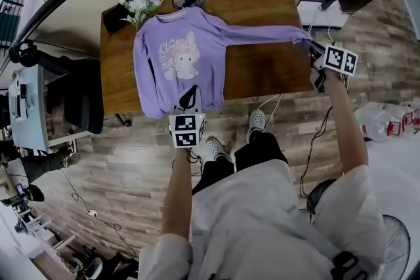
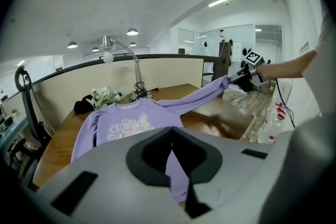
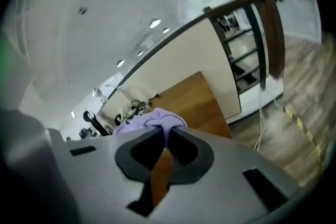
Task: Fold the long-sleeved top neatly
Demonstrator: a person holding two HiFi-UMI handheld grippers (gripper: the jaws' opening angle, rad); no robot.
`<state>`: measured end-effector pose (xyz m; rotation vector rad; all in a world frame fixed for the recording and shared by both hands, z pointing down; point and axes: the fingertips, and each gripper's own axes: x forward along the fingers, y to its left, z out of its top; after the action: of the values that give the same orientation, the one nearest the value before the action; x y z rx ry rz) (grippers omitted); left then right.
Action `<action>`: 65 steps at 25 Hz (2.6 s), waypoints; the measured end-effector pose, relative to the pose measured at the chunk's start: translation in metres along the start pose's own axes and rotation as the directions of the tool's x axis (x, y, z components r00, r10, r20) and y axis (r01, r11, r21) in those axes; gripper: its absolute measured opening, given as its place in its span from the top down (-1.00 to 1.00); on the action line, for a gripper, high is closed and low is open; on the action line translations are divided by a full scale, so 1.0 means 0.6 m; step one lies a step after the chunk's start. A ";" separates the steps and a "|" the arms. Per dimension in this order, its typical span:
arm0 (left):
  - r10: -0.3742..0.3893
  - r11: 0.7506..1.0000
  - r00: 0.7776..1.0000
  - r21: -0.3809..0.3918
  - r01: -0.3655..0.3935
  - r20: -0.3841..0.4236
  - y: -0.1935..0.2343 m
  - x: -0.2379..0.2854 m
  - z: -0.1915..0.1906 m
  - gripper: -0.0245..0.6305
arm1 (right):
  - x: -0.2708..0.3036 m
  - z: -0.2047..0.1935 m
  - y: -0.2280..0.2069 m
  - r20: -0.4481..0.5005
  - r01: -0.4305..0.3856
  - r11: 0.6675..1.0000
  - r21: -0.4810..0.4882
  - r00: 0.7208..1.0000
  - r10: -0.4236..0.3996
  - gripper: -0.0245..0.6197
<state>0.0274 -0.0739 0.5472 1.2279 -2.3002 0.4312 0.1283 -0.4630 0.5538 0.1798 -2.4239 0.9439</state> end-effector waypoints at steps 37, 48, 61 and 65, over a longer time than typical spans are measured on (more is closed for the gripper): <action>0.209 0.955 0.975 -0.199 -0.221 -0.078 0.029 0.073 0.006 0.85 | 0.109 0.042 -0.206 0.176 0.505 0.785 -0.358 0.862 -0.474 0.88; 0.281 0.924 0.951 -0.231 -0.304 -0.126 0.155 -0.012 -0.126 0.85 | 0.172 -0.277 0.226 -0.090 -0.050 0.834 -0.549 0.996 0.001 0.87; 0.007 0.996 0.991 -0.086 -0.018 -0.131 0.278 0.048 -0.223 0.85 | 0.218 -0.610 0.320 -0.232 -0.044 0.942 -0.332 0.972 -0.036 0.20; -0.032 0.998 0.983 -0.051 0.023 -0.179 0.316 0.053 -0.260 0.85 | 0.246 -0.611 0.325 -0.229 0.013 0.900 -0.436 0.965 -0.125 0.65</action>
<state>-0.1037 0.0841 0.6858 1.1471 -2.1267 0.4547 0.1002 -0.0654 0.7415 -0.0160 -2.3008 0.3514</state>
